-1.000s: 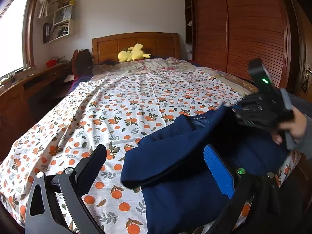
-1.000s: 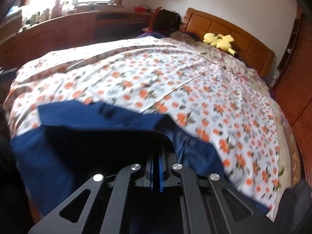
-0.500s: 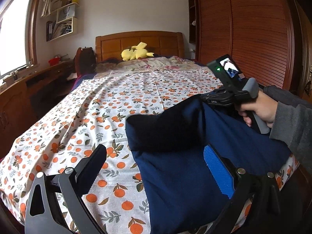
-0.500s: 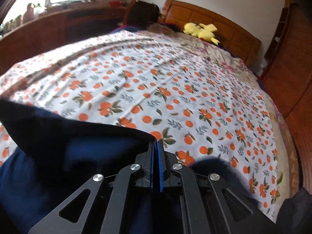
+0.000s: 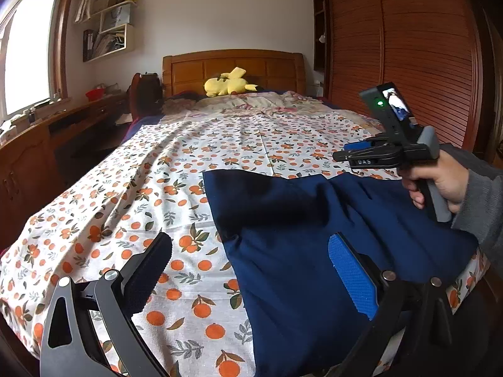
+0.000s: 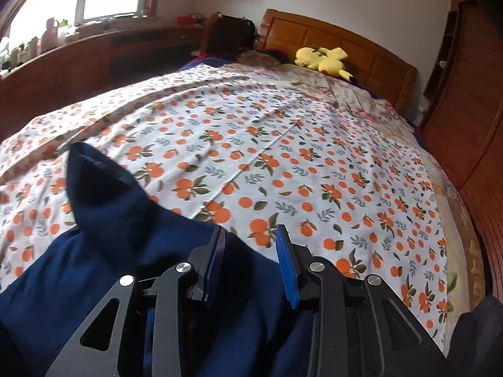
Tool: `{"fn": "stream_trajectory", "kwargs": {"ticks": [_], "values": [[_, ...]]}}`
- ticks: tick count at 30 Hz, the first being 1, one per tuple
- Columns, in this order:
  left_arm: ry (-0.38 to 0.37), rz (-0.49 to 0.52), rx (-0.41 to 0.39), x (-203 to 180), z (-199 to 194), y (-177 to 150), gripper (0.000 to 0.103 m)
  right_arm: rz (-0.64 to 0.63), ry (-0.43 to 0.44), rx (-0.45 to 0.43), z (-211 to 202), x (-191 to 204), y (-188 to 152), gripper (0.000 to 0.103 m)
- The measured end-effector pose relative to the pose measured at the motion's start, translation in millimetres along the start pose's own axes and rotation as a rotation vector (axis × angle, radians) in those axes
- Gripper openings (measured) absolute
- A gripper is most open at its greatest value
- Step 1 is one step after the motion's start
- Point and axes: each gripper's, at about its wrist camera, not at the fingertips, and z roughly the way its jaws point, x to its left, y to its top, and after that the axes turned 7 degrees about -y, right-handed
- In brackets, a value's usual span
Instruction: Fold large clothes
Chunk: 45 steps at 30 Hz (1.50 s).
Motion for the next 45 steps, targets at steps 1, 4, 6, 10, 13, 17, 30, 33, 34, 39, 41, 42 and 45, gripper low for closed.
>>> {"fn": "stream_trajectory", "kwargs": {"ticks": [1, 4, 6, 10, 13, 17, 30, 33, 34, 39, 41, 42, 45], "values": [[0.002, -0.001, 0.001, 0.0, 0.4, -0.1, 0.1, -0.001, 0.007, -0.001, -1.5, 1.4, -0.4, 0.032], [0.008, -0.004, 0.003, 1.1, 1.6, 0.2, 0.1, -0.004, 0.034, -0.001, -5.0, 7.3, -1.7, 0.035], [0.009, -0.006, 0.001, 2.2, 1.7, 1.4, 0.1, 0.002, 0.068, 0.006, -4.3, 12.6, -2.6, 0.041], [0.013, -0.009, 0.002, 2.6, 2.7, 1.8, 0.1, 0.0, 0.146, 0.042, 5.9, 32.0, -4.0, 0.046], [0.015, -0.009, 0.002, 3.0, 2.7, 1.5, 0.1, -0.017, 0.198, 0.079, 18.5, 52.9, -5.0, 0.049], [0.017, -0.009, 0.007, 4.9, 4.1, 0.5, 0.1, -0.05, 0.215, 0.165, 47.0, 79.4, -9.5, 0.049], [0.008, -0.003, 0.013, 4.2, 6.5, -2.3, 0.1, 0.017, 0.127, 0.113, 44.6, 46.2, -0.6, 0.026], [-0.002, 0.0, 0.013, 0.7, 7.6, -2.3, 0.1, 0.024, 0.103, 0.068, 18.3, 14.4, -0.9, 0.033], [-0.004, 0.003, 0.015, -1.2, 8.3, -2.4, 0.1, 0.033, 0.088, 0.062, 10.1, -0.7, -2.9, 0.034], [-0.035, 0.022, 0.009, -16.3, 12.3, -2.4, 0.1, 0.084, -0.031, 0.087, -5.2, -77.4, -26.6, 0.038], [-0.043, 0.032, 0.011, -23.9, 15.2, -2.6, 0.1, 0.126, -0.078, 0.125, -2.2, -110.0, -41.9, 0.038], [-0.048, 0.036, 0.012, -26.5, 16.1, -2.3, 0.1, 0.143, -0.1, 0.142, -0.8, -123.6, -50.5, 0.038], [-0.062, 0.048, 0.022, -37.8, 23.4, -3.1, 0.1, 0.206, -0.162, 0.213, 12.3, -164.3, -80.8, 0.038]]}}
